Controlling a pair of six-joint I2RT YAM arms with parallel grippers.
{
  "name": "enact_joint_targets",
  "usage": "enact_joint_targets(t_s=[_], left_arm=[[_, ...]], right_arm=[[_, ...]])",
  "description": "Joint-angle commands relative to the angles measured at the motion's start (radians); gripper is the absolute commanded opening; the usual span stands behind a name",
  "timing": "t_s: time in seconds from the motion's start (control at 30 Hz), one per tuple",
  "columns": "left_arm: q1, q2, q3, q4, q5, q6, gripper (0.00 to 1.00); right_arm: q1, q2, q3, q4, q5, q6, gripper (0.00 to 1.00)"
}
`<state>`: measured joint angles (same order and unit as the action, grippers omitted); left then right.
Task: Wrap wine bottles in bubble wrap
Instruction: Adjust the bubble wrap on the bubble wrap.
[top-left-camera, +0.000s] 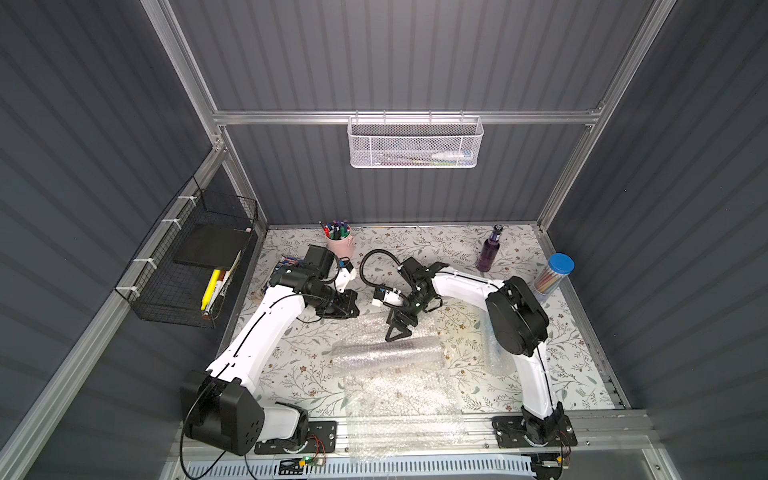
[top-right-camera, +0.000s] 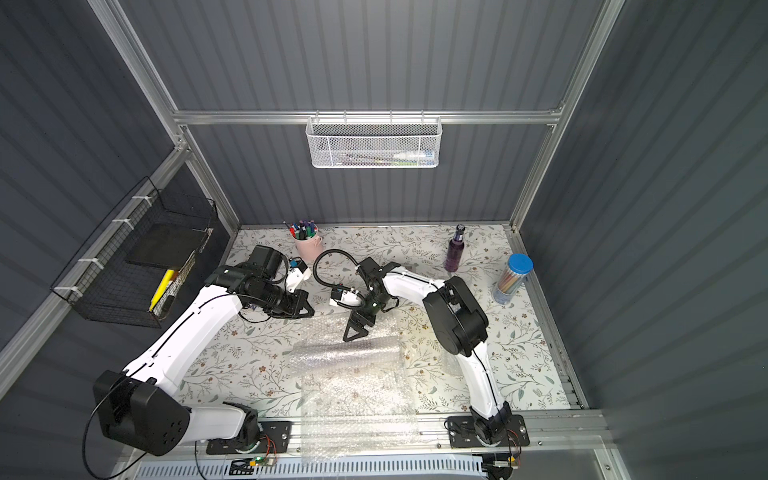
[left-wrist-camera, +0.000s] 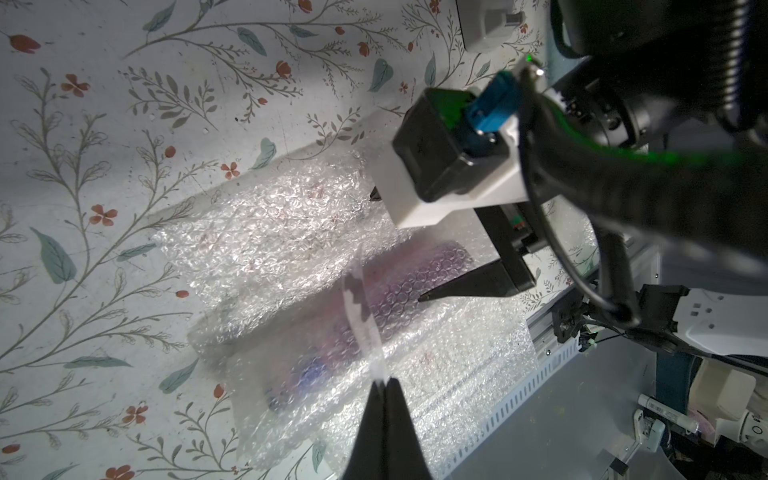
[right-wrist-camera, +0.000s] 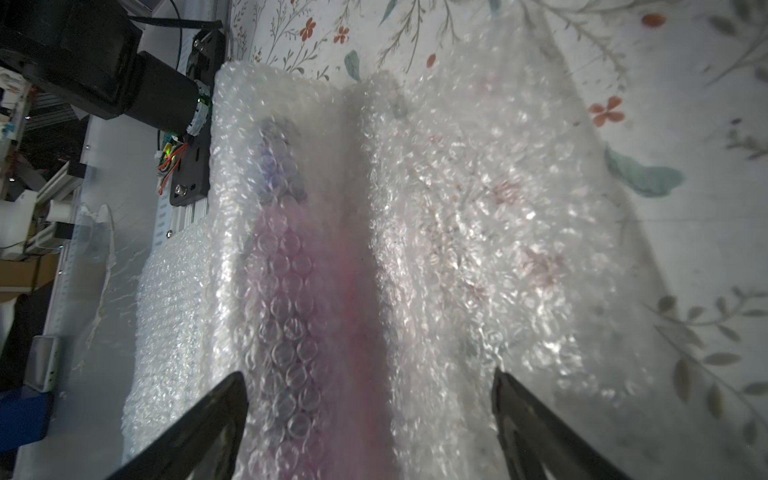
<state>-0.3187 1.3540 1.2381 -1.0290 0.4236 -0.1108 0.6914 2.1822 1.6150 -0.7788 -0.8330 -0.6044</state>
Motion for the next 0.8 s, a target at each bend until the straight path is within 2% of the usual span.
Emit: enact_joint_targets(t_s=[0.0,0.23,0.47,0.63,0.77], left_arm=[[0.008,0.017,-0.018,-0.024,0.025,0.023,0.00],[0.009,0.039,-0.021,-0.018,0.029,0.029,0.00],[0.008,0.054,-0.021,-0.020,0.029,0.037,0.00],[0.009,0.059,-0.017,-0.023,0.029,0.042,0.00],[0.009,0.060,-0.014,-0.025,0.030,0.043,0.00]], right_arm=[[-0.009,0.049,0.060,-0.139,-0.076,-0.049,0.93],[-0.016,0.136,0.144,-0.274,-0.144,-0.112,0.93],[-0.005,0.143,0.162,-0.366,-0.215,-0.205,0.92],[0.013,0.125,0.136,-0.373,-0.207,-0.224,0.90],[0.019,0.075,0.076,-0.289,-0.185,-0.187,0.88]])
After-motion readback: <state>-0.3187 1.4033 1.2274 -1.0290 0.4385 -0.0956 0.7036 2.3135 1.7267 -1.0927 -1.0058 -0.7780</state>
